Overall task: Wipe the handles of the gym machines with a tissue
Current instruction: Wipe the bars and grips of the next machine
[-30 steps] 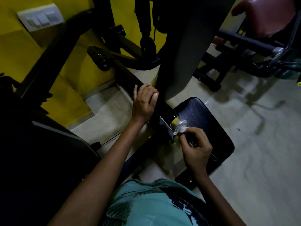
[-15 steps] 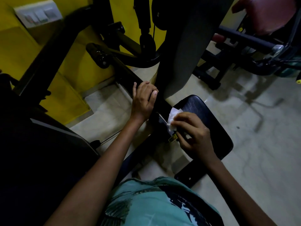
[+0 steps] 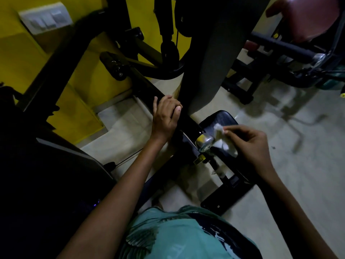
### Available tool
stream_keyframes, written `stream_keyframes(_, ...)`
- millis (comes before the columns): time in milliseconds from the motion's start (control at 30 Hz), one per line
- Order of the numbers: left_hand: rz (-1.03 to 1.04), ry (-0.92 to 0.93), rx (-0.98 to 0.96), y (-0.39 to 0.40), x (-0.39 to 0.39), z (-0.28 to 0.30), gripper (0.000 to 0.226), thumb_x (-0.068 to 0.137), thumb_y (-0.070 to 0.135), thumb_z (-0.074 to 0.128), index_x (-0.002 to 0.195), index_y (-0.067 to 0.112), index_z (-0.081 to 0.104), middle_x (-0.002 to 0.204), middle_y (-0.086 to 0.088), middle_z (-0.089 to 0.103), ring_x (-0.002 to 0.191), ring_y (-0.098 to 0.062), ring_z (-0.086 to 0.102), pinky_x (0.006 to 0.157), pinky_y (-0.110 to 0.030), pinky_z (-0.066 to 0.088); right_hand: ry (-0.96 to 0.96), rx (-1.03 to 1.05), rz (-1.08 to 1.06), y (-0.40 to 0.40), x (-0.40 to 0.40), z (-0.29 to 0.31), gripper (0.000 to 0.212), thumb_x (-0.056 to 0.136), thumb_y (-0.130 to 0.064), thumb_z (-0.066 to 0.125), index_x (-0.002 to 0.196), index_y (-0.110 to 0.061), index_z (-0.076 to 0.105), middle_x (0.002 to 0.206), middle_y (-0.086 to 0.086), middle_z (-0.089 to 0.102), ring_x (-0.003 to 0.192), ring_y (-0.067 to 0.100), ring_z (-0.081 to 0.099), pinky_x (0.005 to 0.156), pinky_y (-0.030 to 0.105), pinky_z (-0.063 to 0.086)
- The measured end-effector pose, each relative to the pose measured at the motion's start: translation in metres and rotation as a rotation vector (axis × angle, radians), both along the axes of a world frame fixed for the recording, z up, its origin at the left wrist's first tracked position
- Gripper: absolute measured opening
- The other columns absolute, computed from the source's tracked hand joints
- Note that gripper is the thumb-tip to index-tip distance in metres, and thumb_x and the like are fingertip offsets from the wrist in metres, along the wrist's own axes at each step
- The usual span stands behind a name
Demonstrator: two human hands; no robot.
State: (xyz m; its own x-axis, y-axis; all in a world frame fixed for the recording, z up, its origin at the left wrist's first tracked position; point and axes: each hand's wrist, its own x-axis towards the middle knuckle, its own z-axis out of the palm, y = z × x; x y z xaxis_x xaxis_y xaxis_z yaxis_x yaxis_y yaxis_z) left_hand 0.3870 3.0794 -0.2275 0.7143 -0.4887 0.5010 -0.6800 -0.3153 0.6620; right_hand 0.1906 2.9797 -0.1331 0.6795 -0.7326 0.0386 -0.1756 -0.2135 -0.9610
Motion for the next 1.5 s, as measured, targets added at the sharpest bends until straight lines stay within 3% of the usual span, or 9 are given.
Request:
stream_keyframes(200,0.008,-0.009,0.001,-0.001,-0.001,0.000,0.044,0.095,0.032,0.028,0.088,0.006,0.063,0.099,-0.008,0.064,0.120,-0.017,0.045,0.112,-0.047,0.013,0.239,-0.417,0.336,0.010,0.018,0.006,0.021,0.084,-0.006,0.067,0.103,-0.011,0.072,0.104,0.000,0.071,0.093,0.003,0.065,0.089,0.010,0.047)
stream_keyframes(400,0.013,-0.013,-0.002,0.000,0.000,0.000,0.043,0.095,0.032,0.029,0.089,0.006,0.063,0.099,-0.007,0.064,0.120,-0.017,0.045,0.113,-0.044,0.012,0.301,-0.203,0.358,-0.019,0.031,0.009,0.017,0.077,-0.011,0.074,0.093,-0.017,0.074,0.093,0.001,0.073,0.086,0.008,0.068,0.087,0.033,0.054)
stream_keyframes(567,0.002,-0.001,0.011,0.001,0.000,0.001,0.042,0.095,0.032,0.029,0.090,0.007,0.063,0.100,-0.006,0.064,0.121,-0.016,0.044,0.113,-0.048,0.013,0.387,-0.013,0.489,-0.031,0.032,0.011,0.009,0.082,-0.011,0.068,0.086,-0.019,0.072,0.072,-0.011,0.071,0.066,-0.003,0.064,0.066,0.012,0.050)
stream_keyframes(667,-0.002,-0.007,0.010,0.000,0.000,0.001,0.042,0.095,0.032,0.029,0.090,0.007,0.063,0.100,-0.006,0.064,0.120,-0.015,0.043,0.113,-0.049,0.014,0.221,-0.065,0.356,-0.027,0.037,0.011,0.013,0.081,-0.011,0.069,0.086,-0.022,0.071,0.079,-0.004,0.071,0.066,-0.002,0.064,0.066,0.013,0.052)
stream_keyframes(767,0.002,-0.003,0.013,0.001,0.001,-0.001,0.042,0.095,0.032,0.029,0.090,0.008,0.063,0.100,-0.005,0.064,0.120,-0.015,0.043,0.113,-0.047,0.013,0.060,-0.252,0.352,-0.014,0.045,0.010,0.026,0.080,-0.003,0.069,0.097,-0.022,0.070,0.090,-0.002,0.071,0.079,0.003,0.066,0.074,0.013,0.051)
stream_keyframes(900,0.004,0.006,0.015,0.000,0.000,0.001,0.043,0.094,0.031,0.029,0.090,0.007,0.064,0.100,-0.006,0.064,0.120,-0.014,0.042,0.113,-0.049,0.014,0.249,-0.533,0.512,-0.006,0.045,0.009,0.021,0.078,-0.004,0.069,0.092,-0.018,0.076,0.100,-0.002,0.070,0.088,0.003,0.056,0.076,0.002,0.038)
stream_keyframes(1100,-0.003,0.020,0.027,0.001,0.000,0.002,0.042,0.094,0.031,0.029,0.090,0.007,0.063,0.100,-0.006,0.064,0.121,-0.013,0.041,0.113,-0.049,0.013,0.321,-0.771,0.485,0.008,0.050,0.014,0.008,0.077,-0.015,0.072,0.083,-0.017,0.077,0.093,0.006,0.071,0.082,0.020,0.063,0.073,0.033,0.052)
stream_keyframes(1300,-0.003,0.003,0.004,0.000,0.001,0.001,0.042,0.094,0.031,0.030,0.088,0.006,0.064,0.100,-0.006,0.065,0.120,-0.013,0.042,0.113,-0.047,0.012,0.334,-0.723,0.414,0.007,0.063,0.020,0.013,0.084,-0.007,0.065,0.091,-0.008,0.075,0.095,0.011,0.068,0.081,0.023,0.062,0.071,0.024,0.045)
stream_keyframes(1500,0.001,0.004,0.015,0.000,0.001,-0.001,0.042,0.094,0.031,0.029,0.089,0.008,0.063,0.100,-0.005,0.065,0.121,-0.012,0.042,0.114,-0.041,0.009,0.307,-0.711,0.448,0.009,0.060,0.017,0.019,0.082,-0.026,0.070,0.084,-0.008,0.076,0.091,0.009,0.069,0.075,0.022,0.063,0.070,0.038,0.053)
